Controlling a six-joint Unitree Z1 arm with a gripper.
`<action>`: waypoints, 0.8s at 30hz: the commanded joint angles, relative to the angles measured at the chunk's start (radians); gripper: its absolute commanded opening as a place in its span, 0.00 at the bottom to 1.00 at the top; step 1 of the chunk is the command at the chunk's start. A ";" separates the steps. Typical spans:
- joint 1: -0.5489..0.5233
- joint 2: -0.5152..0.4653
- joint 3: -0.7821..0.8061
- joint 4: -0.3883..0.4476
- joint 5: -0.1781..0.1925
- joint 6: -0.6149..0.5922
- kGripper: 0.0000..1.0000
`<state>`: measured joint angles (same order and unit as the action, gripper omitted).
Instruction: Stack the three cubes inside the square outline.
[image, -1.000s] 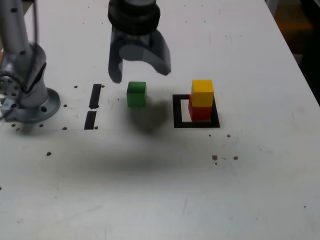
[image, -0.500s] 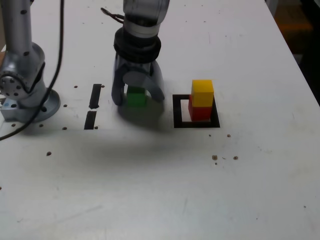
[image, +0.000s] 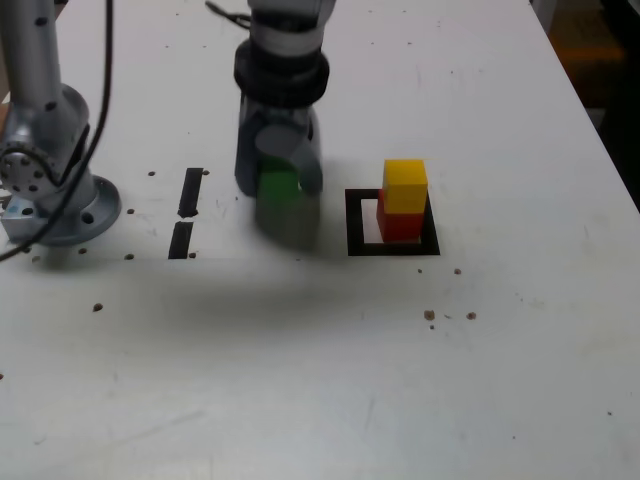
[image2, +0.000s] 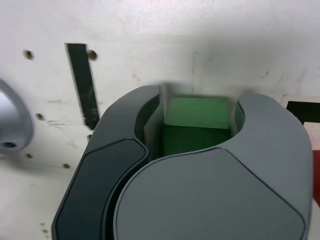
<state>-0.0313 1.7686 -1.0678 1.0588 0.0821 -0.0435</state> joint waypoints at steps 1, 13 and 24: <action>0.000 -0.015 -0.060 0.079 0.007 0.017 0.00; -0.139 0.007 -0.703 0.496 0.055 0.006 0.00; -0.155 0.226 -0.907 0.540 0.039 -0.033 0.00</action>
<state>-0.1906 1.9761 -1.8876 1.5899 0.1234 -0.0719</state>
